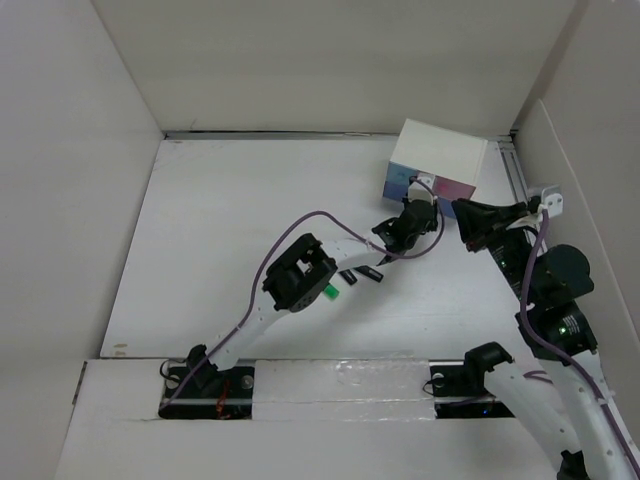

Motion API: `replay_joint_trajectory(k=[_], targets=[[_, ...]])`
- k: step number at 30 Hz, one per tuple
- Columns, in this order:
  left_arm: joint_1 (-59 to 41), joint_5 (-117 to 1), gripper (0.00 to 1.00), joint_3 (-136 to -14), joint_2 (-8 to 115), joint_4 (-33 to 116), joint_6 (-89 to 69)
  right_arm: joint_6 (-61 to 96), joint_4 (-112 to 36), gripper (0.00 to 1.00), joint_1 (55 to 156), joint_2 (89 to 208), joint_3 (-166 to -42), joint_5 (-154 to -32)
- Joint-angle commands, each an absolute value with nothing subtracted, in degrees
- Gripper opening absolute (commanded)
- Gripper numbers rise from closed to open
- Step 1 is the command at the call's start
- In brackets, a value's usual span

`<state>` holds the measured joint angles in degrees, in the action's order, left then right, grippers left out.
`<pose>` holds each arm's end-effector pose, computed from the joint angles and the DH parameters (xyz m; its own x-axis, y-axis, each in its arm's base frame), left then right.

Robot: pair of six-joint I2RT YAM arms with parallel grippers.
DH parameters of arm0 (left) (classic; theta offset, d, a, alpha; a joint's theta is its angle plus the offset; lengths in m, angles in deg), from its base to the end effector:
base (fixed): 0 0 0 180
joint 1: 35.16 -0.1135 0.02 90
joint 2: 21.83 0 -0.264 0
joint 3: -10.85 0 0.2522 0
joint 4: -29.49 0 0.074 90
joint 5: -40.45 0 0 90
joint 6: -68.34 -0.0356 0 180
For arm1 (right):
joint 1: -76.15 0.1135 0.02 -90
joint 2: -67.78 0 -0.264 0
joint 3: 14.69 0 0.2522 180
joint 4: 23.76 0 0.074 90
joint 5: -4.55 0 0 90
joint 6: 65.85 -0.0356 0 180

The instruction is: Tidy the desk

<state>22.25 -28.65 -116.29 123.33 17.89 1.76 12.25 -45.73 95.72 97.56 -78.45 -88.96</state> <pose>0.3248 -0.4844 0.1743 -0.2922 -0.2323 -0.9277 0.5231 0.7733 -0.3584 0.1002 0.0379 0.4084 0.1113 0.2580 -0.9597 -0.4228 0.8863 0.1892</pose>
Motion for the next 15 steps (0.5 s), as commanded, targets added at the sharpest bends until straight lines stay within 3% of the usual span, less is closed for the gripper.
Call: replay_joint_trajectory(k=[1, 10, 15], targets=[[21.71, -24.34, 0.28, -119.62, 123.10, 17.94, 0.40, 11.50, -42.80, 0.22, 96.10, 96.44, -77.67, -91.26], [21.71, -21.08, 0.37, -121.99, 124.77, 21.28, 1.62, 10.18, -41.04, 0.24, 96.10, 96.17, -74.86, -93.45], [21.71, -20.38, 0.38, -133.77, 130.30, 30.94, 3.12, 9.82, -39.98, 0.24, 96.10, 95.20, -74.42, -94.33]])
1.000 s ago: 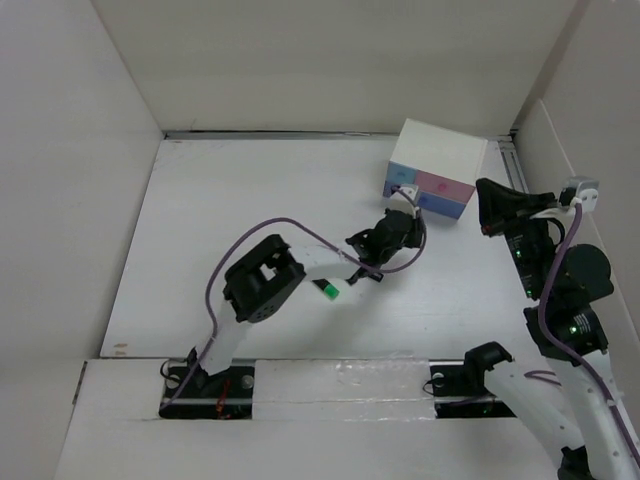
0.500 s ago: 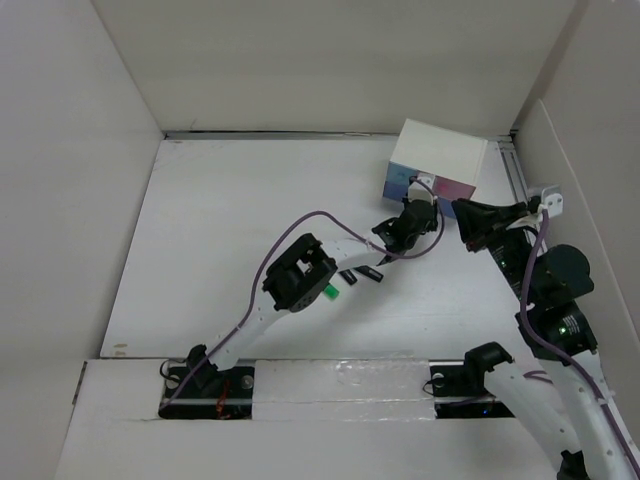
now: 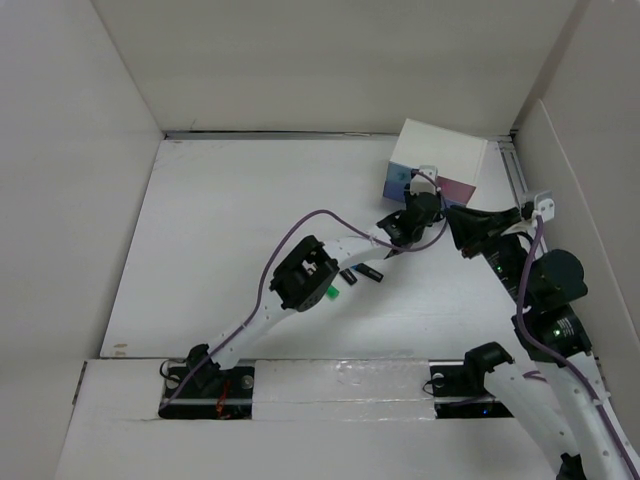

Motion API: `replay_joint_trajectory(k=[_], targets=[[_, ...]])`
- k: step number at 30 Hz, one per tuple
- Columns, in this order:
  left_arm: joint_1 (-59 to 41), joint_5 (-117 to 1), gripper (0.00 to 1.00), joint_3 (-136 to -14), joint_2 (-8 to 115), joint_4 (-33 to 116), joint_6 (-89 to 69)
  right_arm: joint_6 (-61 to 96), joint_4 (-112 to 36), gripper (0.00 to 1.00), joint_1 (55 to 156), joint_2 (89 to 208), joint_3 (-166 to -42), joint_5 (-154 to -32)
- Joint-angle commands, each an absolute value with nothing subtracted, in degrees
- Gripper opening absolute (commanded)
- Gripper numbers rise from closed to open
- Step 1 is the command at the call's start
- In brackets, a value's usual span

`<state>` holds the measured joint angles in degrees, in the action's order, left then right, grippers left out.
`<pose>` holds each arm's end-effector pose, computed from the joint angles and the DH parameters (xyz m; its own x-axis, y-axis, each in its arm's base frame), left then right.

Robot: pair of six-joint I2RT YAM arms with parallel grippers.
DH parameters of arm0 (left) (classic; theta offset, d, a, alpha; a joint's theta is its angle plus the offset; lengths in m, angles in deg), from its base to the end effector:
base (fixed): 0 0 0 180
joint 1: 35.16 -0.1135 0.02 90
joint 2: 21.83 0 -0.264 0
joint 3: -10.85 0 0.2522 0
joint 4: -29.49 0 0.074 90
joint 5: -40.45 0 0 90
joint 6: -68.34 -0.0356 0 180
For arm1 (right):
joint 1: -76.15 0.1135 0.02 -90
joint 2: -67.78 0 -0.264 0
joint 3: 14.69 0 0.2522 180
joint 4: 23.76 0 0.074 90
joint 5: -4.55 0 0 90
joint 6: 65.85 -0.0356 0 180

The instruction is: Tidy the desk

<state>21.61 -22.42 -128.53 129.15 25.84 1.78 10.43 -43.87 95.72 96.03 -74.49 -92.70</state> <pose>0.3438 -0.4951 0.1762 -0.2672 -0.2381 -0.9337 0.4258 0.8401 -0.3361 0.1017 0.0409 0.3921 0.0751 0.2764 -0.9581 -0.4803 0.8520 0.2081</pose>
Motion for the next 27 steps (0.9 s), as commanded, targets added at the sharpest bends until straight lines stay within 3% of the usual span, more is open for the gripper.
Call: replay_joint_trajectory(k=[1, 9, 12, 16, 21, 27], targets=[[21.71, -20.55, 0.37, -134.21, 130.31, 31.12, 3.56, 9.82, -39.81, 0.24, 96.10, 95.11, -74.07, -94.42], [20.65, -22.84, 0.37, -137.91, 131.62, 32.18, 5.93, 9.38, -38.66, 0.24, 96.10, 92.92, -72.31, -94.52], [20.65, -22.49, 0.36, -133.51, 129.26, 30.52, 6.55, 9.56, -38.75, 0.25, 96.10, 93.18, -71.34, -91.26], [20.65, -25.28, 0.34, -116.53, 121.89, 21.92, 7.34, 9.39, -38.14, 0.29, 96.10, 98.00, -71.34, -86.96], [21.18, -24.25, 0.34, -100.05, 108.73, 11.71, 6.90, 11.23, -32.08, 0.36, 94.70, 117.23, -79.14, -84.15], [21.18, -24.15, 0.34, -79.74, 92.82, 2.56, 5.85, 11.76, -31.62, 0.30, 84.16, 147.42, -99.35, -94.40]])
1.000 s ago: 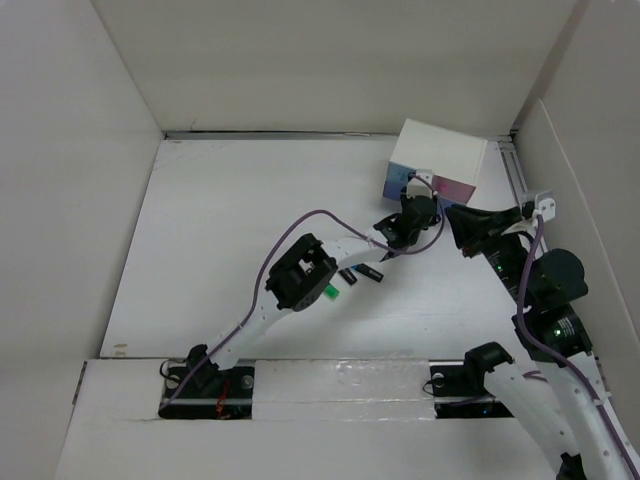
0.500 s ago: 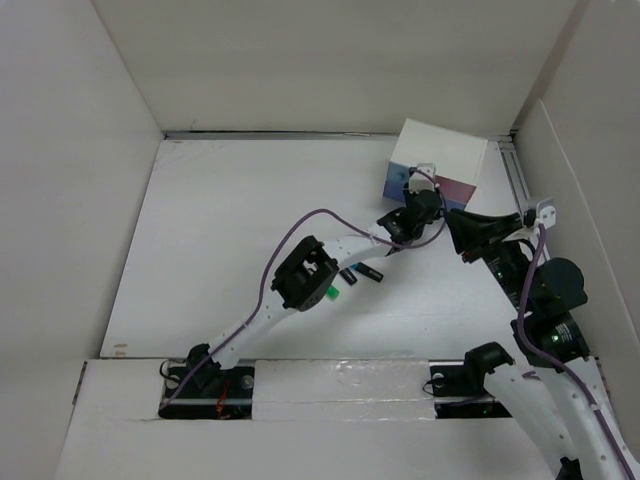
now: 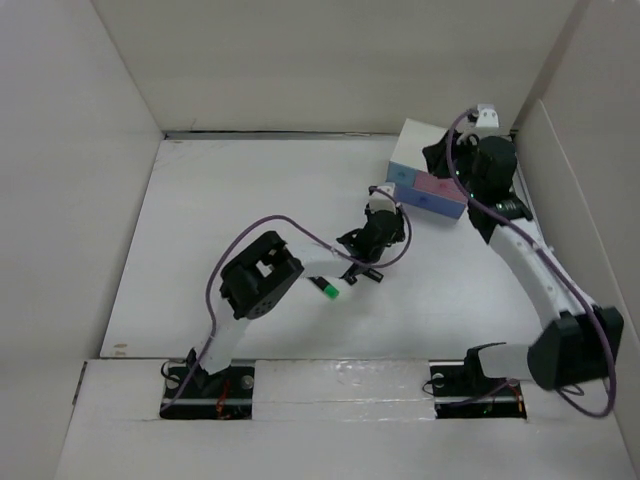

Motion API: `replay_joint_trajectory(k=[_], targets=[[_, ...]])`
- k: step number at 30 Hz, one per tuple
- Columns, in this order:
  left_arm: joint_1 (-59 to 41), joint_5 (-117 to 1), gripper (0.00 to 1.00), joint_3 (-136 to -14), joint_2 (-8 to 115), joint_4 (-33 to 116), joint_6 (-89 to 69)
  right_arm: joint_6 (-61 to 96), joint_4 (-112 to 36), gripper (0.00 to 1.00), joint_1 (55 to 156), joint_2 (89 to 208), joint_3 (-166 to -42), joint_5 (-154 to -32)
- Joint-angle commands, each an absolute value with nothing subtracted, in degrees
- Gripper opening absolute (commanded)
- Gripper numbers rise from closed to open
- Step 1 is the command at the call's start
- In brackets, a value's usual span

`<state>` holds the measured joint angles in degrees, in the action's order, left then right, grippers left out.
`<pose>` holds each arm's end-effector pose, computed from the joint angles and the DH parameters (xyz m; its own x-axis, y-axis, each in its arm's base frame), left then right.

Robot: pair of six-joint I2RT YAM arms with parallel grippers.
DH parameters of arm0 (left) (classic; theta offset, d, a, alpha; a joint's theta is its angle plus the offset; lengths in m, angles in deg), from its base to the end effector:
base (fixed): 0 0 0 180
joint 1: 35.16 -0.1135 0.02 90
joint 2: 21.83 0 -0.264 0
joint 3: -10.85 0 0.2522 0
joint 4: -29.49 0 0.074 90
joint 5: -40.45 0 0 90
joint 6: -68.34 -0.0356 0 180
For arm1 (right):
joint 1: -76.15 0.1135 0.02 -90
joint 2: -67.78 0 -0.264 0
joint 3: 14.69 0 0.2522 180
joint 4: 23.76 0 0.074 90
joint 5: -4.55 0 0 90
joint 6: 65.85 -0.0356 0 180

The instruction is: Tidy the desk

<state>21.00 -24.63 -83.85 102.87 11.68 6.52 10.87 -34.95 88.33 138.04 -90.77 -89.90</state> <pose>0.2868 -0.4008 0.1820 -0.3511 -0.2454 -0.9036 0.4063 0.8295 -0.3832 0.2836 0.0640 0.3773 -0.1547 0.2009 -0.9673 -0.2572 0.9372 0.2358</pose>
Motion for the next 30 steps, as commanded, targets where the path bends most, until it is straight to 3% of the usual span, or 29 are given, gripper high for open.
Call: replay_joint_trajectory(k=[1, 8, 12, 18, 30], targets=[[21.18, -24.50, 0.35, -75.03, 90.95, 2.13, 5.85, 12.19, -32.24, 0.28, 81.97, 150.10, -101.99, -94.68], [20.13, -26.44, 0.35, -60.31, 77.93, -4.20, 4.79, 17.64, -45.50, 0.23, 75.28, 176.91, -130.37, -90.21], [20.12, -27.93, 0.35, -56.88, 75.82, -5.09, 6.46, 19.49, -58.68, 0.23, 74.04, 190.54, -154.75, -89.42], [20.12, -29.60, 0.36, -55.73, 75.29, -5.00, 6.20, 21.07, -67.92, 0.31, 73.43, 205.40, -174.14, -86.33], [20.12, -32.85, 0.39, -60.65, 80.03, -2.27, 5.76, 26.61, -68.64, 0.55, 74.48, 207.27, -169.62, -87.73]])
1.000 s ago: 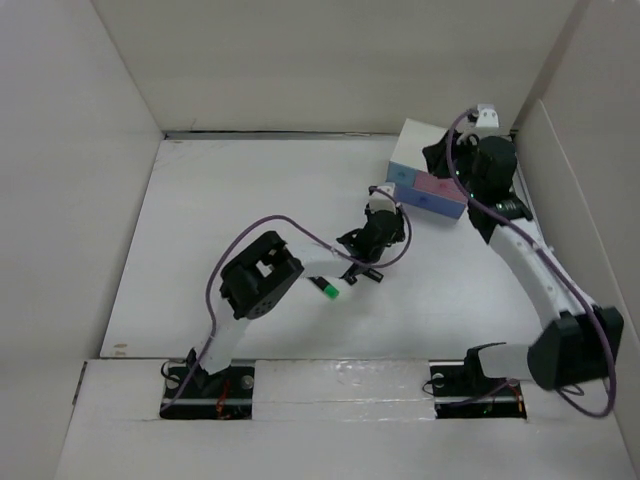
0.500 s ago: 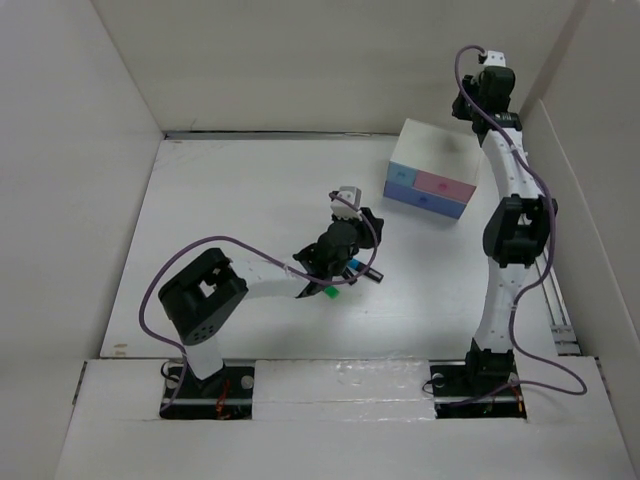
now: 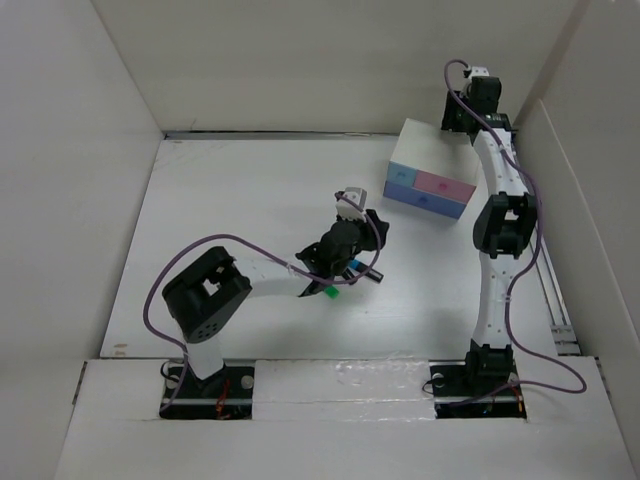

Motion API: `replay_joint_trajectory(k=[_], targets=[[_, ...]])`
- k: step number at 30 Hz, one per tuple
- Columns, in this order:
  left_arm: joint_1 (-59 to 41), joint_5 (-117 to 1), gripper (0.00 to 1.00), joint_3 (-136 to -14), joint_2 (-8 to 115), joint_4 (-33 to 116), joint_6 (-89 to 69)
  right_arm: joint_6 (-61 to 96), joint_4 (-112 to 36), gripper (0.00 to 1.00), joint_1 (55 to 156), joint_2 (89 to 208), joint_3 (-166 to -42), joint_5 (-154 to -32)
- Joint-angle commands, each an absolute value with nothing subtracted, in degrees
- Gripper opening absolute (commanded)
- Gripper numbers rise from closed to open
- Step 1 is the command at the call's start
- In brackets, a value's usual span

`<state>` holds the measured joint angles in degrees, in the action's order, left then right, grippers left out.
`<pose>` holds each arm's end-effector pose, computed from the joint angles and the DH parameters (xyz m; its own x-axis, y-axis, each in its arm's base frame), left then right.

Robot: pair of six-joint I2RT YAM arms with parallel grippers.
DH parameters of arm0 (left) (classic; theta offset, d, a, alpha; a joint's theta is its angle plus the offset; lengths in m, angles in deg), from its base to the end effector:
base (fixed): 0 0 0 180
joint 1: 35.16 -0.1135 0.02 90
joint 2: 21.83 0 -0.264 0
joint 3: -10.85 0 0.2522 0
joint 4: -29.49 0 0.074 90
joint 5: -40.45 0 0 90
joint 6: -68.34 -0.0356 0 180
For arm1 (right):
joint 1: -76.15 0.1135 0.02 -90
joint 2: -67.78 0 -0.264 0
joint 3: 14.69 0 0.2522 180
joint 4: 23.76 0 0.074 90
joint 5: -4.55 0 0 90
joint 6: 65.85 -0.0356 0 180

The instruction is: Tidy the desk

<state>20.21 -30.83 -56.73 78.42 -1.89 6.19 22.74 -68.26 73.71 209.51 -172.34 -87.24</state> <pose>0.2293 -0.3119 0.2347 -0.2902 -0.3584 -0.8873 0.5218 0.7180 -0.4607 0.5656 -0.0230 0.2938 -0.4774 0.0450 -0.8775 0.0269 0.9990 0.0365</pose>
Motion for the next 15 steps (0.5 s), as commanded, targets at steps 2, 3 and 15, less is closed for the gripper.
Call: replay_joint_trajectory(k=[2, 3, 15], targets=[[20.12, -32.77, 0.39, -61.44, 80.47, -2.27, 5.32, 26.79, -66.55, 0.57, 74.48, 204.90, -164.71, -88.61], [20.12, -32.77, 0.39, -61.79, 81.08, -2.19, 4.88, 26.87, -66.00, 0.58, 74.48, 203.93, -160.42, -90.36], [20.74, -32.85, 0.40, -70.32, 87.93, 3.35, 1.89, 24.51, -52.91, 0.59, 76.33, 184.52, -127.35, -96.89]])
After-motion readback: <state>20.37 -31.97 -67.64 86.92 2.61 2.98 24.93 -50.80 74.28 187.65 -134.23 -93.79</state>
